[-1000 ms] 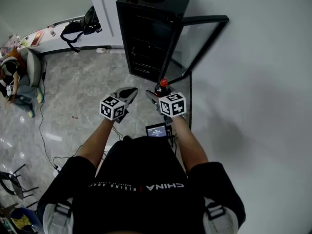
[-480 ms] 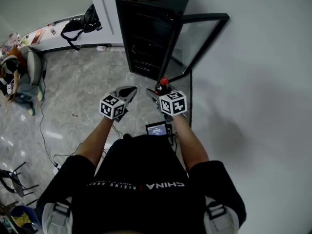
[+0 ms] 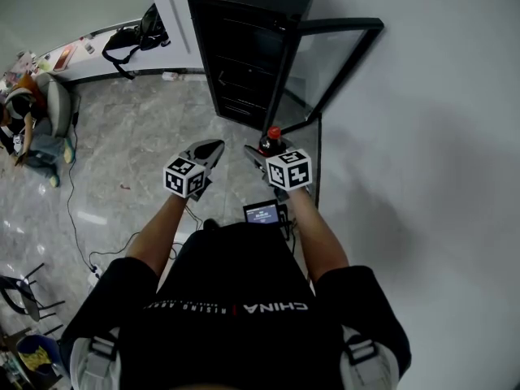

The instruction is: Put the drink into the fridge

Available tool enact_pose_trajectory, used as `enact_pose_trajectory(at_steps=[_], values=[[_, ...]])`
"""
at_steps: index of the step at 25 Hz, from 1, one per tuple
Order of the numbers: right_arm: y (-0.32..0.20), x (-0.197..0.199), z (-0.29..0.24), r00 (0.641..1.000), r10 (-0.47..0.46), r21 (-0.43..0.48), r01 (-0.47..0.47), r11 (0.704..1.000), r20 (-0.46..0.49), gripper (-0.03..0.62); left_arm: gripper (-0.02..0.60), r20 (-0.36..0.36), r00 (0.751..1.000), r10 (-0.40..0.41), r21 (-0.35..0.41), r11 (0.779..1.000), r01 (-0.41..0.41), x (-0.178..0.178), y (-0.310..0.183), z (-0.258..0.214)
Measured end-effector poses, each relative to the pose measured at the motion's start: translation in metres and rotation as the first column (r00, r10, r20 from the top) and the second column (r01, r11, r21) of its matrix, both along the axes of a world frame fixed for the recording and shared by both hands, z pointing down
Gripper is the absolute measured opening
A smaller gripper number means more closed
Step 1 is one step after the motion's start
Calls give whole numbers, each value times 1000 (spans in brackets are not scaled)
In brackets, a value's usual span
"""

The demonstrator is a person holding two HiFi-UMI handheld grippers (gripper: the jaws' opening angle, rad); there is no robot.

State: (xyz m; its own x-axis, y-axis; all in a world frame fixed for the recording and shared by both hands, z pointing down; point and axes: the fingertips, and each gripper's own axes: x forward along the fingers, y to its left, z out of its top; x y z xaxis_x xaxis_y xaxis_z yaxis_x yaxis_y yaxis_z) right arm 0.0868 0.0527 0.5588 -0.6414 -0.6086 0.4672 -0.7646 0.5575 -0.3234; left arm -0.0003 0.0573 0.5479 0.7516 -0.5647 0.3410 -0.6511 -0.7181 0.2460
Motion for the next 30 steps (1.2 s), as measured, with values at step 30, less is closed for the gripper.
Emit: enact_pose_trajectory(at_steps=[30], values=[[-63, 23, 30, 999, 47, -53, -46, 998, 21, 316, 11, -20, 1000, -18, -101, 995, 16, 2, -69, 43]])
